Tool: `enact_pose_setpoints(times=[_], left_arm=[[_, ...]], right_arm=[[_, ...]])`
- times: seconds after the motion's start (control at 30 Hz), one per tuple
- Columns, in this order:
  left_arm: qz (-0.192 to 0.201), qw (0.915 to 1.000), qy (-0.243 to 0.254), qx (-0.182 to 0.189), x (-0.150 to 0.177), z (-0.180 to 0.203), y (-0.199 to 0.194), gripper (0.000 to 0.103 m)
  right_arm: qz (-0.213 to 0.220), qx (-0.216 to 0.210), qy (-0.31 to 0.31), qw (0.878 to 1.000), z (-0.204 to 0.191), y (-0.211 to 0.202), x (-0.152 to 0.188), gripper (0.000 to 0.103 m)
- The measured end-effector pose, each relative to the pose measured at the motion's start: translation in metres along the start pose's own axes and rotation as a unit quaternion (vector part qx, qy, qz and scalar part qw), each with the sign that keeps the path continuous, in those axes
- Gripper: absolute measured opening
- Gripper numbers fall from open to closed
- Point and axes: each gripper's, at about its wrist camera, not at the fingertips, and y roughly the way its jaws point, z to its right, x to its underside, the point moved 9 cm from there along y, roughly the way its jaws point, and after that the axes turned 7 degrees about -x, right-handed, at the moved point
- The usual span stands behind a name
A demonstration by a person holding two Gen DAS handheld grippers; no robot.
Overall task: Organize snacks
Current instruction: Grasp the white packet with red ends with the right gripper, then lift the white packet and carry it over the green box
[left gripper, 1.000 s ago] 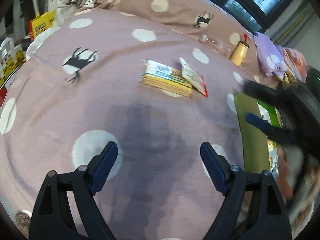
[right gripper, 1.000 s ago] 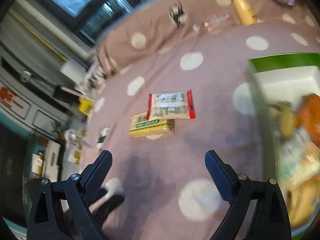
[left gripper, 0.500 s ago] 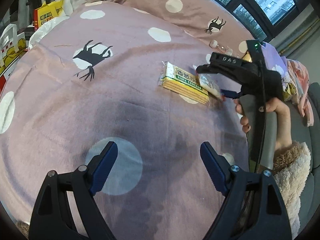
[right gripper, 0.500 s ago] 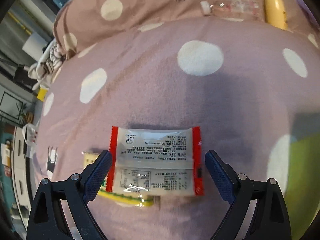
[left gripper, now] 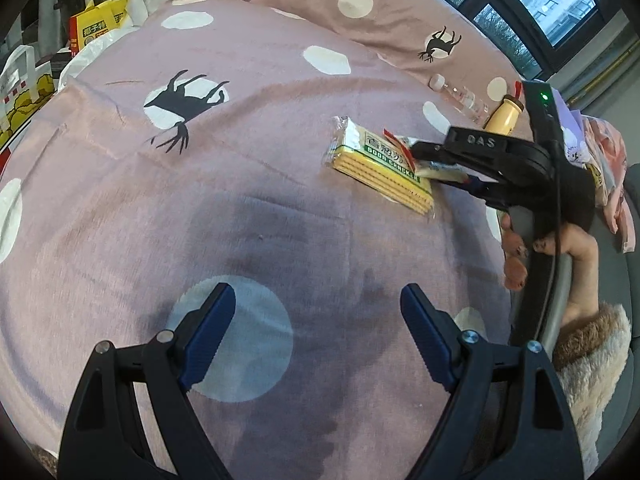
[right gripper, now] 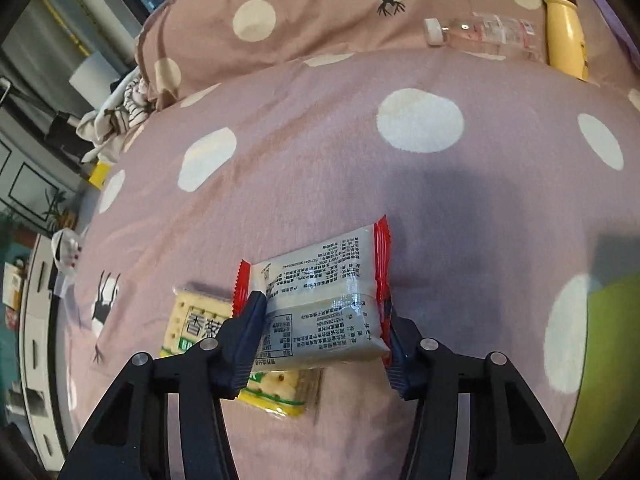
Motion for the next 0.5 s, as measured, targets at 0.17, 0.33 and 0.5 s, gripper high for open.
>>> enact_pose_setpoints(times=[0.17,0.33,0.5], left_arm=[[0.007,0.9999,0.000,-0.007,0.002,-0.002,-0.008,0.085],[0.011,0.9999,-0.006,-0.009,0.005,-0.004,-0.015,0.085],[0.007,0.9999,-0.007,0.001,0.011,-0.003,-0.023,0.085]], right_arm=[[0.019,-0.010,-0.005,1.000,-0.014,-0.027,0.014,0.036],[0.029,-0.048,-0.016,0.998,-0.037,-0.056,0.043,0.016],[0.027,-0.070,0.000,0.997,-0.043,-0.073,0.072,0.013]])
